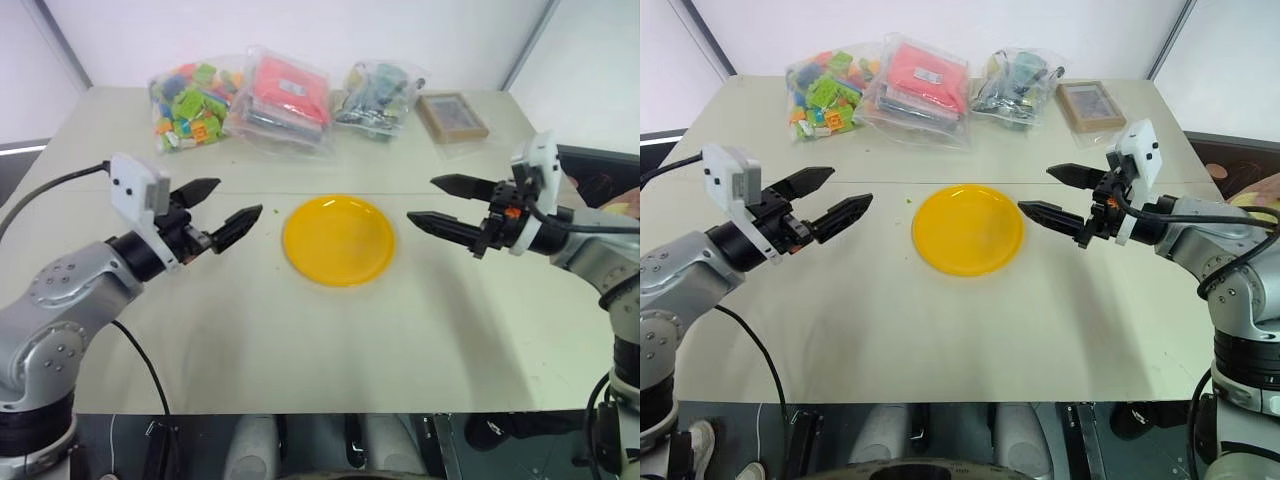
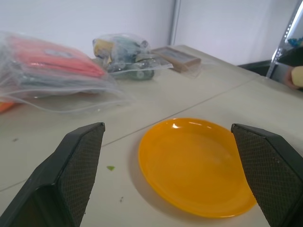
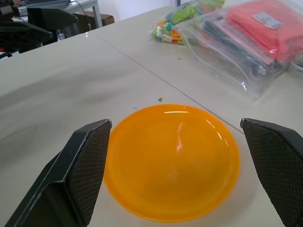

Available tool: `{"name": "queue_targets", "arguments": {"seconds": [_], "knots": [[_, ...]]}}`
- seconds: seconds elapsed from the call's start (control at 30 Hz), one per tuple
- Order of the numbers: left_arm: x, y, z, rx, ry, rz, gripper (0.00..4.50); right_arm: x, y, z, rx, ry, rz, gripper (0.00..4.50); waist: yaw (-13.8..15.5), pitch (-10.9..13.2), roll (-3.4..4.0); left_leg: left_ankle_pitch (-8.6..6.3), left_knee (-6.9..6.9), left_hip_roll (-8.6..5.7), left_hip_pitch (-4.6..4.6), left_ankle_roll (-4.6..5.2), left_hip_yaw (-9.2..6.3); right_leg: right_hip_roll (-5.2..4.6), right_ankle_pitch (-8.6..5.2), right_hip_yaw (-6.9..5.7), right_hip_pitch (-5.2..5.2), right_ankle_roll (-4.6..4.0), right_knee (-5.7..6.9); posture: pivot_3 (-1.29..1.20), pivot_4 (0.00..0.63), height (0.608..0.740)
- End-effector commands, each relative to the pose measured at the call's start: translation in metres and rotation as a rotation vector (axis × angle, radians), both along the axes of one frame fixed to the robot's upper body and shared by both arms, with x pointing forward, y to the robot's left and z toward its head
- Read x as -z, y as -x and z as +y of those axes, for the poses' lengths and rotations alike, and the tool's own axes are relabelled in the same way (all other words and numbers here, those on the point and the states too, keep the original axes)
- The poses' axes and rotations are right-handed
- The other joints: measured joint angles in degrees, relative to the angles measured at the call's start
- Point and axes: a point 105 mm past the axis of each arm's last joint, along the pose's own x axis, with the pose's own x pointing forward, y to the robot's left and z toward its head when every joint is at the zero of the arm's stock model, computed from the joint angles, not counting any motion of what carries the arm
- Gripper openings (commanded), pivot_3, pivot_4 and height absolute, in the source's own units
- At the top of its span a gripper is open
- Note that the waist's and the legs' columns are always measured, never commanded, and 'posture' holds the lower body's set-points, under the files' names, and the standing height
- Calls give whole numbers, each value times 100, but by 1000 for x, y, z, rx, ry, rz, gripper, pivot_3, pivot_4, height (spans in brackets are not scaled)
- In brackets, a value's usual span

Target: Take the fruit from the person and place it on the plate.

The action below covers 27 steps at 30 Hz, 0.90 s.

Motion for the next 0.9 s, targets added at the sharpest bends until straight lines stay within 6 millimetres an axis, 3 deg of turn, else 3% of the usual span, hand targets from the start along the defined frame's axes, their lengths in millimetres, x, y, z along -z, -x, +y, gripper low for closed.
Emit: {"name": "queue_targets", "arguments": {"seconds": [0.03, 0.9], "knots": [[-9, 6, -3, 24, -14, -40, 4500, -8, 4, 2, -9, -2, -41, 4457, 2, 0, 0, 0, 0, 0, 0, 0, 0, 0, 0, 0, 0, 0, 0, 0, 150, 731], [-4, 9, -6, 106, -67, 6, 4500, 0, 13, -7, 31, 37, -24, 4457, 2, 0, 0, 0, 2, 0, 1, 0, 0, 0, 0, 0, 0, 0, 2, 0, 150, 731]]}}
